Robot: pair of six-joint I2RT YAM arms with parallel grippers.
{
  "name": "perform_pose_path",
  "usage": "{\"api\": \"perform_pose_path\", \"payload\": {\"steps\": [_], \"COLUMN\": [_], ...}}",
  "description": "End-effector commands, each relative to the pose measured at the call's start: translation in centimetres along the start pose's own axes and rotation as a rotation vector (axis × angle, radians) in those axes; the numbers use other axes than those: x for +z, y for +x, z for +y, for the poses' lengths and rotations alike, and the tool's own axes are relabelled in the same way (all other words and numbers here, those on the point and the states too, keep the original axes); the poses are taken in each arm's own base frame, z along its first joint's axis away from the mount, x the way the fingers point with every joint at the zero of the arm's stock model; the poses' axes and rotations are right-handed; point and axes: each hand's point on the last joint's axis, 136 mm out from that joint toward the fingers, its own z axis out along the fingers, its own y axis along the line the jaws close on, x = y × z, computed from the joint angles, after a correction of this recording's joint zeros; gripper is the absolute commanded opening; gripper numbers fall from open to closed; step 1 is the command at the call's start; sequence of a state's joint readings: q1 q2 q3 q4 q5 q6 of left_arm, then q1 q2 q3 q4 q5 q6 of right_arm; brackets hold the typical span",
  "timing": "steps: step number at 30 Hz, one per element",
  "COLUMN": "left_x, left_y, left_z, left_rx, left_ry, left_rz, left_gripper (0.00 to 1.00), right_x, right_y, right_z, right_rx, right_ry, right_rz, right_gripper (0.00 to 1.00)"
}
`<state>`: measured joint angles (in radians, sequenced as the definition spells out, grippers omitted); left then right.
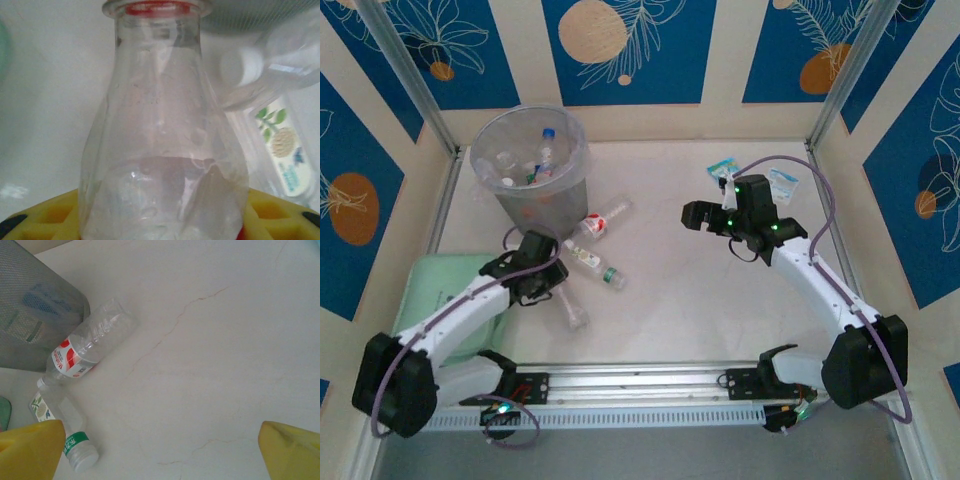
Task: Put the plastic bottles in the bin
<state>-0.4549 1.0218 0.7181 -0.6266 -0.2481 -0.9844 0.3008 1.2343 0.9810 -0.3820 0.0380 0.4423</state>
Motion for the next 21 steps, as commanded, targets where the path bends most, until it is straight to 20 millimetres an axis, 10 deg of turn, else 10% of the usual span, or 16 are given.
{"api": "perform_pose_path", "payload": {"steps": [1, 13, 21], "left_x": [-4.3, -22.3, -24.3], "left_y": [-3.0, -18.0, -25.0], "left_z": [2.8, -1.7, -10.9], "left_rx": [0.076, 0.382, 0.564], "left_ry": [-0.12, -0.203, -0.004], "left_rz": [-0.144, -0.676, -0.667], "left_gripper": [0.4, 0.29, 0.21], "right_x": [0.0, 0.1, -0.3], "right_y": [0.1, -0.6, -0.9], "right_z": [-0.2, 0.6, 1.3], "right_rx": [-0.003, 0.003, -0.014], "right_ry": [-0.004, -0.026, -0.05], "right_rz": [0.008, -0.002, 0.01], "right_gripper": [0.99, 0.99, 0.99]}}
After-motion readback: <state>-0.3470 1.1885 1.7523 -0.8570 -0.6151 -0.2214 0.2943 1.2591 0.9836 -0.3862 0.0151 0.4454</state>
